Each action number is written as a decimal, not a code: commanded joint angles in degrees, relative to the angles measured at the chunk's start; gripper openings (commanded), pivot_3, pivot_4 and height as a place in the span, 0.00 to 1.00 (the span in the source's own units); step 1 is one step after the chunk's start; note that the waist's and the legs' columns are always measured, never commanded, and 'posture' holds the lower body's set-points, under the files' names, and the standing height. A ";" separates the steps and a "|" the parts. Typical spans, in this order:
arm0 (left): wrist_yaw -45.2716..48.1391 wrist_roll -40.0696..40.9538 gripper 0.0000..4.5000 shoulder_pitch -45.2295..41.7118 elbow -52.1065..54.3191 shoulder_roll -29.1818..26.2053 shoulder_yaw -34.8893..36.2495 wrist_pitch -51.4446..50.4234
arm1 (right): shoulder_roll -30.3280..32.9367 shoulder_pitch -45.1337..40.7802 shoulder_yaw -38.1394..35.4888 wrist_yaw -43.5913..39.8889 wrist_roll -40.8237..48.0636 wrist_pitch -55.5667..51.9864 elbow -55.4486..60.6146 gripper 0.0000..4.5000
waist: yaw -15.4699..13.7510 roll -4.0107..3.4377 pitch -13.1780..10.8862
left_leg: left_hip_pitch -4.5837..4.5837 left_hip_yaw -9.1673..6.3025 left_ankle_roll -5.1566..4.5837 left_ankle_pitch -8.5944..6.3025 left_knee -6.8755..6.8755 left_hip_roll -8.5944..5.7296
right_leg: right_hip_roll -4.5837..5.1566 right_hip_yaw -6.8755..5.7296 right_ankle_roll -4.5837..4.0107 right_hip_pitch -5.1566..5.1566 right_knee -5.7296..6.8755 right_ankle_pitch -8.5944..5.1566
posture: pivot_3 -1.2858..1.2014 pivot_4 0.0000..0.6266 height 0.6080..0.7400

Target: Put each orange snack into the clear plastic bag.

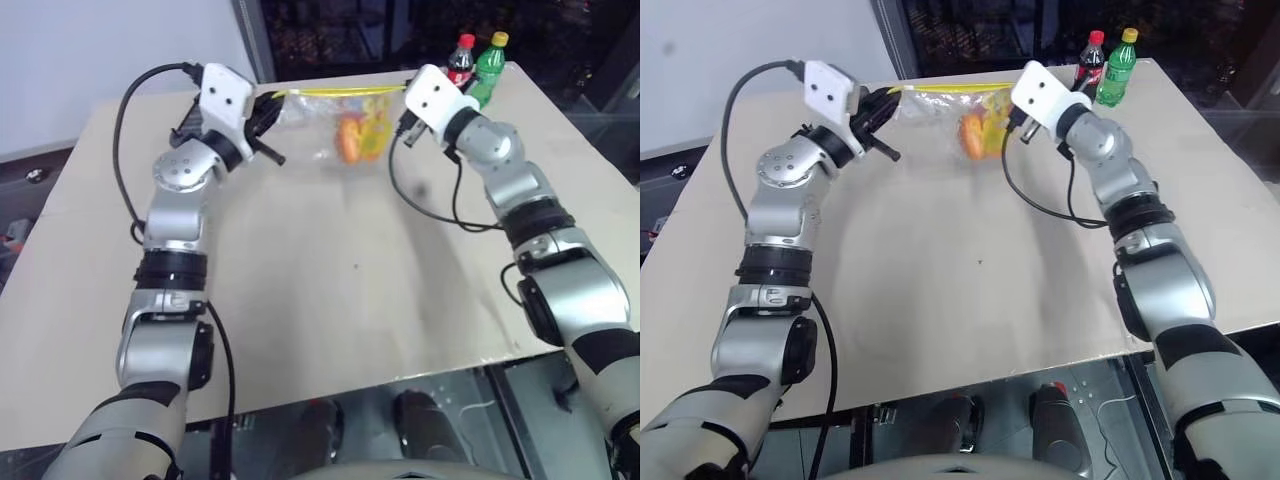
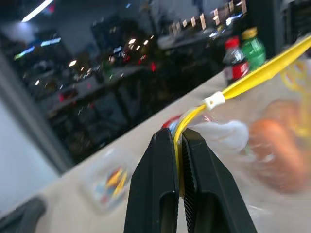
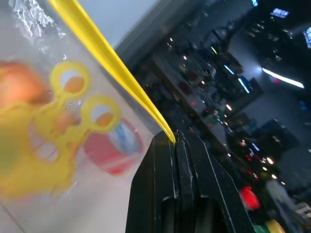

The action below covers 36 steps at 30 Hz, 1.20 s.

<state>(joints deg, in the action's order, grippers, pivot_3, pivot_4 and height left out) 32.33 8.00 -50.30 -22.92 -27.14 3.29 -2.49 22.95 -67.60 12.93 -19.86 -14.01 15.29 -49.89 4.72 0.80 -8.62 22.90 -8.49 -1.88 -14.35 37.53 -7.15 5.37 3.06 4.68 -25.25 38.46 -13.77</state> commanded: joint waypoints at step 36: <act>1.31 -12.60 0.00 39.70 40.76 -5.73 -6.57 4.44 | -1.70 30.17 15.01 -20.20 -6.92 -20.18 60.82 0.59 | -3.50 0.04 0.06 | -0.26 0.12 0.02 -0.01 -0.01 0.10 | -0.31 -0.01 -0.06 0.04 0.10 0.07 | 0.52 0.24 1.00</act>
<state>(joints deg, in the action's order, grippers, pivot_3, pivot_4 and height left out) 34.47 -4.38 -10.77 15.13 -32.85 -4.06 1.49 21.84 -35.87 28.06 -40.85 -20.44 -6.56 10.05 1.23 0.84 -8.56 22.64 -8.37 -1.86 -14.36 37.51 -7.05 5.05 3.05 4.63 -25.22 38.57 -13.70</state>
